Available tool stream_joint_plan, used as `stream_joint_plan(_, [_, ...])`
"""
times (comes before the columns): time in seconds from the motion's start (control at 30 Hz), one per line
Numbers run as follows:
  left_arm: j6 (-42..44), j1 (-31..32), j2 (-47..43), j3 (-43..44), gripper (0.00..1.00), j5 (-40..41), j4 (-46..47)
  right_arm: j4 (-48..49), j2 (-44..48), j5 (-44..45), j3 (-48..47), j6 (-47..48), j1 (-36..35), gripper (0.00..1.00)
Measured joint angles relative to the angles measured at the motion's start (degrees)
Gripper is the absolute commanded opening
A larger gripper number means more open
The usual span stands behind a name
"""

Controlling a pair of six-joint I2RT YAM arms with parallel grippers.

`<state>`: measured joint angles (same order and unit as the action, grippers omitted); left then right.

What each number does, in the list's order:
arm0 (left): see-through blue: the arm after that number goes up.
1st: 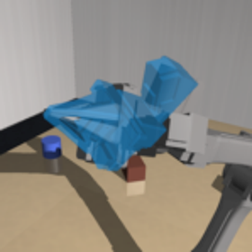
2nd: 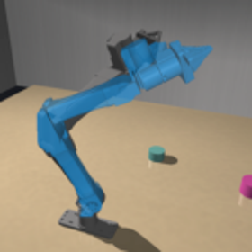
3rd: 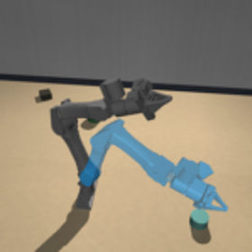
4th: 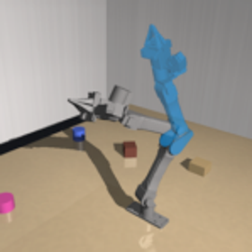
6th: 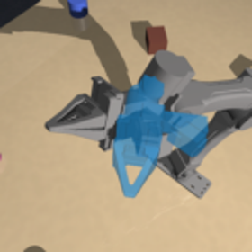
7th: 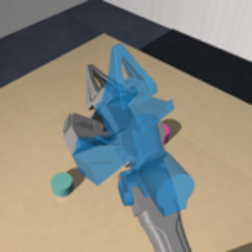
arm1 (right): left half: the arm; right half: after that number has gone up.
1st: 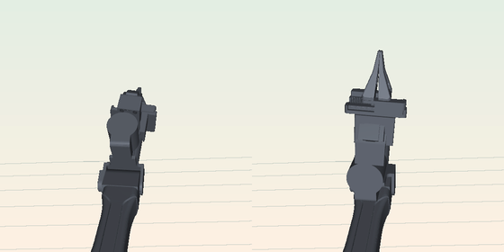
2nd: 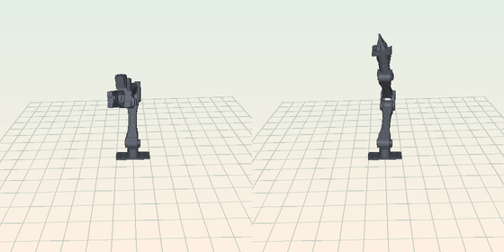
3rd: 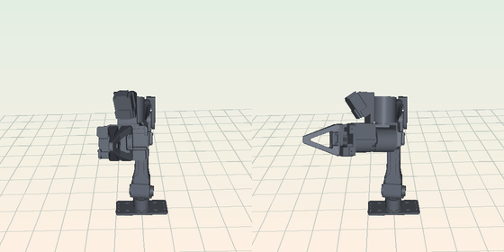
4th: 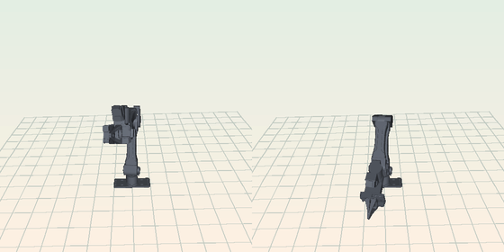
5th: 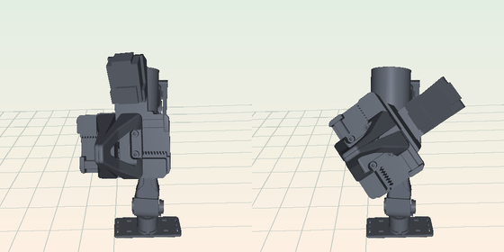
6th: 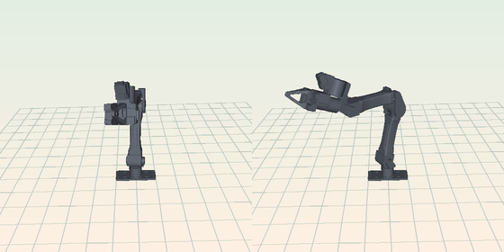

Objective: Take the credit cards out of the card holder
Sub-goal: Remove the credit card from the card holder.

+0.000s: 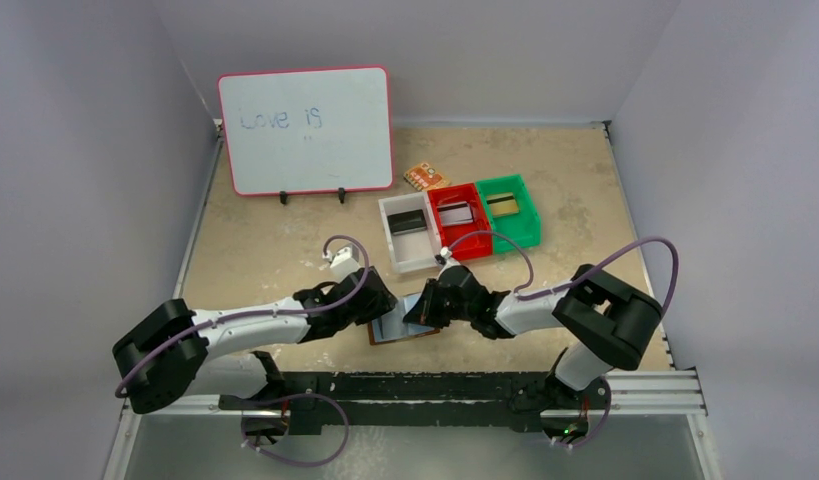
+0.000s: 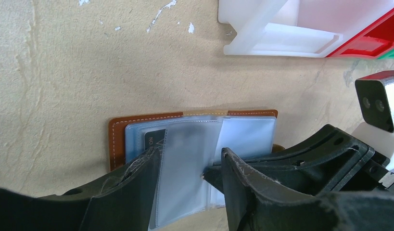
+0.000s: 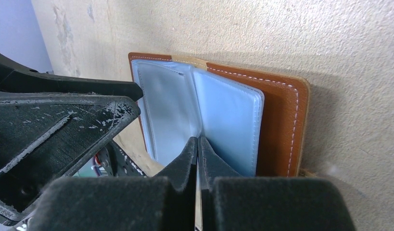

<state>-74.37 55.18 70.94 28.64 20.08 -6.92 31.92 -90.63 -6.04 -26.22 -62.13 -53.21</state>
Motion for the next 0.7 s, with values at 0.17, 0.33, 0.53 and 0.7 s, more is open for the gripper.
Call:
stream_joint_plan(0.17, [0.0,0.0,2.0,-0.2,0.5,-0.7,3.5,0.3,-0.3,-0.8,0.0,0.0,0.1,0.0])
stream_joint_plan(0.33, [-0.2,0.0,3.4,-1.4,0.5,-2.0,9.3,0.5,-0.5,-1.3,0.0,0.0,0.3,0.0])
stream_joint_plan(0.53, [-1.5,0.0,2.5,-3.3,0.5,-3.0,12.3,0.3,-0.3,-1.2,0.0,0.0,0.3,0.07])
stream_joint_plan(0.7, [-1.7,0.0,2.4,-3.8,0.49,-4.9,13.2,-0.8,1.7,-0.3,0.4,0.5,0.3,0.22])
